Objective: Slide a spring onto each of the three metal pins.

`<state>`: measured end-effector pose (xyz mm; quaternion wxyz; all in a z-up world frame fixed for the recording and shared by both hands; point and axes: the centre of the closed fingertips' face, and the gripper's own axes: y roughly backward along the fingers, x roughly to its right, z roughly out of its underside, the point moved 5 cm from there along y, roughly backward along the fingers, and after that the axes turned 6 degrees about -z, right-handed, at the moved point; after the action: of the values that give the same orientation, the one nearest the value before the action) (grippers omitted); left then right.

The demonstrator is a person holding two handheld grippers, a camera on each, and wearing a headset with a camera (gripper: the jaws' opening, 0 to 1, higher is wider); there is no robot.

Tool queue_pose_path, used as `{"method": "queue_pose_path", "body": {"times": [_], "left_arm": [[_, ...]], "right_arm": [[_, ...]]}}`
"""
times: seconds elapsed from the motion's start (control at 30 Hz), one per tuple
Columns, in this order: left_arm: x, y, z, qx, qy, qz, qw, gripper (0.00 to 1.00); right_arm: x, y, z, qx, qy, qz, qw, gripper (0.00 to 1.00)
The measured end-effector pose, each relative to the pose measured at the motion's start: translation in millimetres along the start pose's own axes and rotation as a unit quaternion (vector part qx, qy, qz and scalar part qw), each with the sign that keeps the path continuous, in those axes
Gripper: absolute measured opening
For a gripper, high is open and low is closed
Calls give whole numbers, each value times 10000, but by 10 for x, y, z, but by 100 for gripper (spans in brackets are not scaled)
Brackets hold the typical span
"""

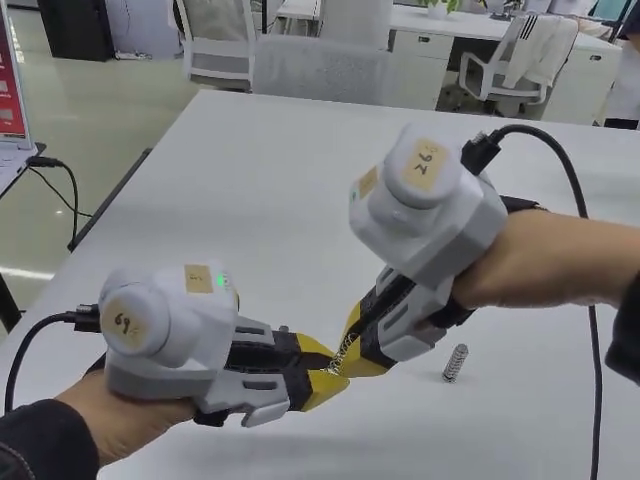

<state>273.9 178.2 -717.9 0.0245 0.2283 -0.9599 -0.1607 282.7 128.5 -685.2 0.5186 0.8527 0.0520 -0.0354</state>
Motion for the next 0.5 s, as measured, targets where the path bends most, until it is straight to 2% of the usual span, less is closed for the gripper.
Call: {"method": "queue_pose_path", "body": {"times": [0.13,0.5], "left_arm": [[-10,8,43,-110,28,-15,9999,8],[-70,103,50,-59,171,-98,9998,21]], "right_arm": [[24,-8,16,-52,3,28,10000,8],[125,66,123,-114,-114,138,9998,8]]}}
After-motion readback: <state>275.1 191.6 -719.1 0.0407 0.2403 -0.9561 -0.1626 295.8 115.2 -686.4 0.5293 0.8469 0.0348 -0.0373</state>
